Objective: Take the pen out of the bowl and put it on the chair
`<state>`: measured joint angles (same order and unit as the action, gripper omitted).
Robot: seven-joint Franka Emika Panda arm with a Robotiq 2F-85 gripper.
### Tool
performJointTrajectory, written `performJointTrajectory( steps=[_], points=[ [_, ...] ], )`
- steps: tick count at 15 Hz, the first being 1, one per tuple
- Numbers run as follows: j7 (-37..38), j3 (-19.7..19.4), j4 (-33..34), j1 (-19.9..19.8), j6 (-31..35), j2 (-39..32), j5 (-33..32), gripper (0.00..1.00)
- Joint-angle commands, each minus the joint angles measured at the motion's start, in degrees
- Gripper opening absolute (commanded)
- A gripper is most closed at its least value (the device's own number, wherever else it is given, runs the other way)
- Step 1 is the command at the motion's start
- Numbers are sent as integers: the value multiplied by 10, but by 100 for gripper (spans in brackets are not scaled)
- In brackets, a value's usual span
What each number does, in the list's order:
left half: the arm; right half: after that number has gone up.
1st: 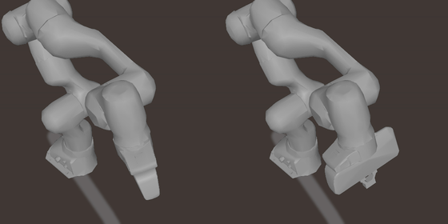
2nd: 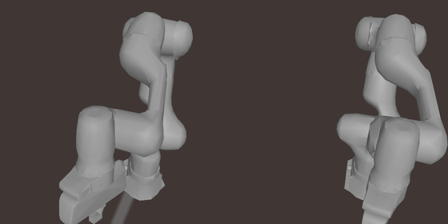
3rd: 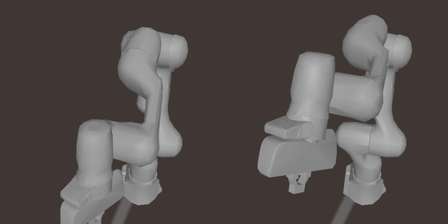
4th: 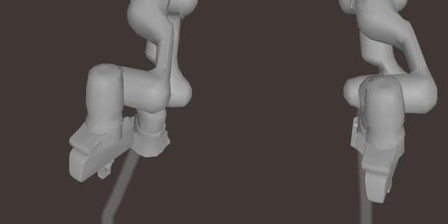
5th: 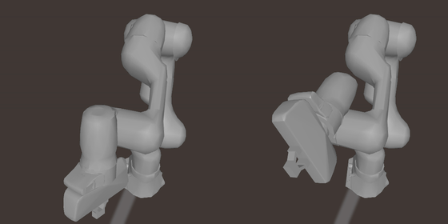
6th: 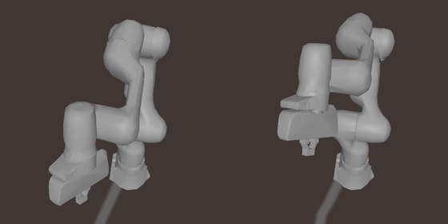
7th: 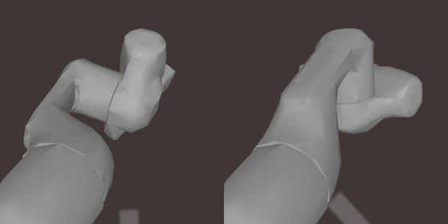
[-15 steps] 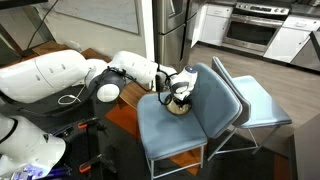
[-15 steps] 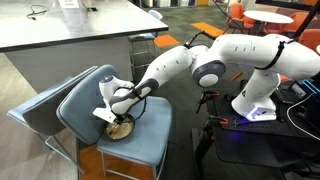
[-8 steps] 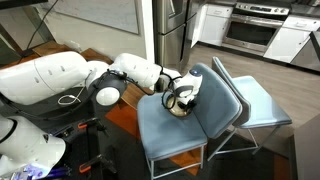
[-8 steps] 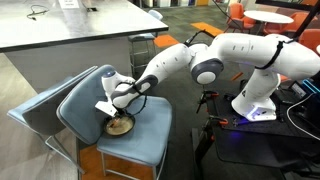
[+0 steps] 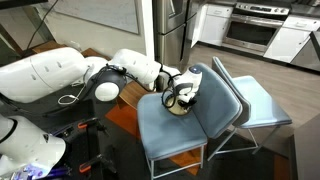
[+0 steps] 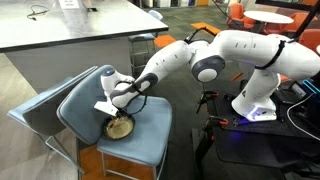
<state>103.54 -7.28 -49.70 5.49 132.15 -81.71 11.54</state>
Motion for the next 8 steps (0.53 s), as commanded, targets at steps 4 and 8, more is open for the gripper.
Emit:
performJointTrajectory(
  steps=[4, 8],
  points=[
    [-48, 9, -122, 7, 37, 73, 0, 3],
    [-61, 7, -207, 21, 67, 129, -2, 3]
  ],
)
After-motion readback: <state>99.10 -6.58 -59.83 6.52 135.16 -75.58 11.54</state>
